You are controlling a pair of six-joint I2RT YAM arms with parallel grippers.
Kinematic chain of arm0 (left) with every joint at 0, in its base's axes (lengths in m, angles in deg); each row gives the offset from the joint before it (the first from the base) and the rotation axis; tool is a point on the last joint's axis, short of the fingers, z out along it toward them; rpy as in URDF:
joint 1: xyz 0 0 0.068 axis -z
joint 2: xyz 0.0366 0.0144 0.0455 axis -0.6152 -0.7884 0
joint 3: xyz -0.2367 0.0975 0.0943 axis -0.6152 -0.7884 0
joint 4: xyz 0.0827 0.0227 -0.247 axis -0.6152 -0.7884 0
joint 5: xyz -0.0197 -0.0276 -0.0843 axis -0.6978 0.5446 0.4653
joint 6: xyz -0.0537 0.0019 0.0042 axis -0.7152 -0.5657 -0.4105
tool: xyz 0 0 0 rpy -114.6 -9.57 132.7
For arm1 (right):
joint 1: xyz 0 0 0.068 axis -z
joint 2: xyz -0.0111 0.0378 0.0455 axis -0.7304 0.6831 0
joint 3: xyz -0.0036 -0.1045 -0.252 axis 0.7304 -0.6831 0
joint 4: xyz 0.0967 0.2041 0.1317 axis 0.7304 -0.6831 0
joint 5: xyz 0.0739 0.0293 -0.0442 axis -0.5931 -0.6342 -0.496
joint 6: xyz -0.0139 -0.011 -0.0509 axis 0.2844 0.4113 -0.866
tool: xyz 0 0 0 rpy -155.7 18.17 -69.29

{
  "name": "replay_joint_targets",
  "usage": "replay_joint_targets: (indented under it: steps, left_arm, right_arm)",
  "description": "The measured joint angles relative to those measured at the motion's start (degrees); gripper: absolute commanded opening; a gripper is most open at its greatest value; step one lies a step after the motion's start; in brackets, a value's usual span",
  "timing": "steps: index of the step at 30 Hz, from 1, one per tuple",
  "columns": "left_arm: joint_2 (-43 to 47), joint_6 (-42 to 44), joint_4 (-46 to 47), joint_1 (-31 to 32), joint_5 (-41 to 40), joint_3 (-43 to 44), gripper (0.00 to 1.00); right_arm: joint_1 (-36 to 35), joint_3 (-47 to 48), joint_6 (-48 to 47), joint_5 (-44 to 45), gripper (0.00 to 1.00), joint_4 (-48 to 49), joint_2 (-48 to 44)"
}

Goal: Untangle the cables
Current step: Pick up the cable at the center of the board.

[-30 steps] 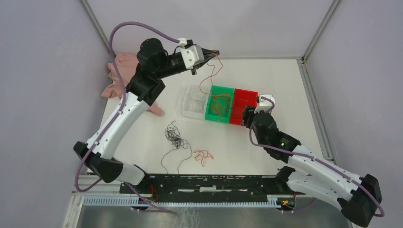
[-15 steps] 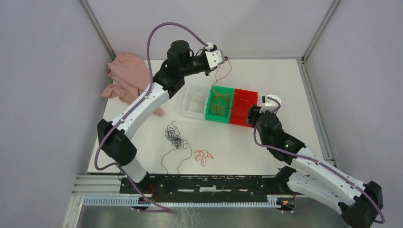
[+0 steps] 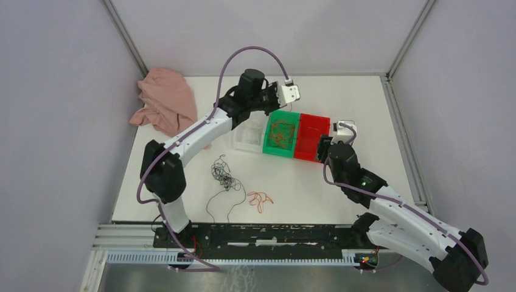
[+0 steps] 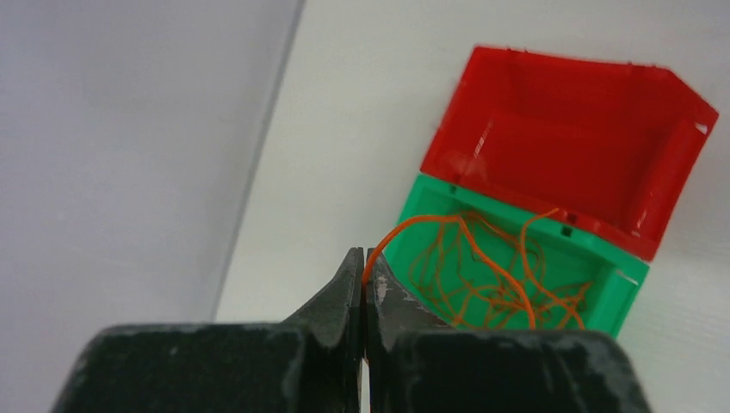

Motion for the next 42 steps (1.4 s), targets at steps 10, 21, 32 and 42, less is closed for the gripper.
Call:
replay_joint_targets:
  steps: [10, 21, 32, 42]
  left_arm:
    - [-12.00, 0.09, -15.52, 2.23, -13.07, 2.86, 0.03]
    - [-14.56, -0.44, -17.57, 3.04, -18.05, 6.75, 0.09]
    - [-20.41, -11.89, -18.71, 4.22, -13.84, 15.89, 0.17]
    - [-21.29, -23.71, -17.53, 4.00, -11.56, 11.89, 0.82]
  right_arm:
    - [3.69, 0.02, 3.56, -6.10, 0.58, 0.87, 3.17]
    - [6.80, 0.04, 10.93, -15.76, 0.58, 6.12, 5.14]
    - [7.32, -0.22, 14.88, -21.62, 0.66, 14.43, 7.80]
    - [8.22, -0.42, 14.53, -21.94, 0.66, 15.89, 7.87]
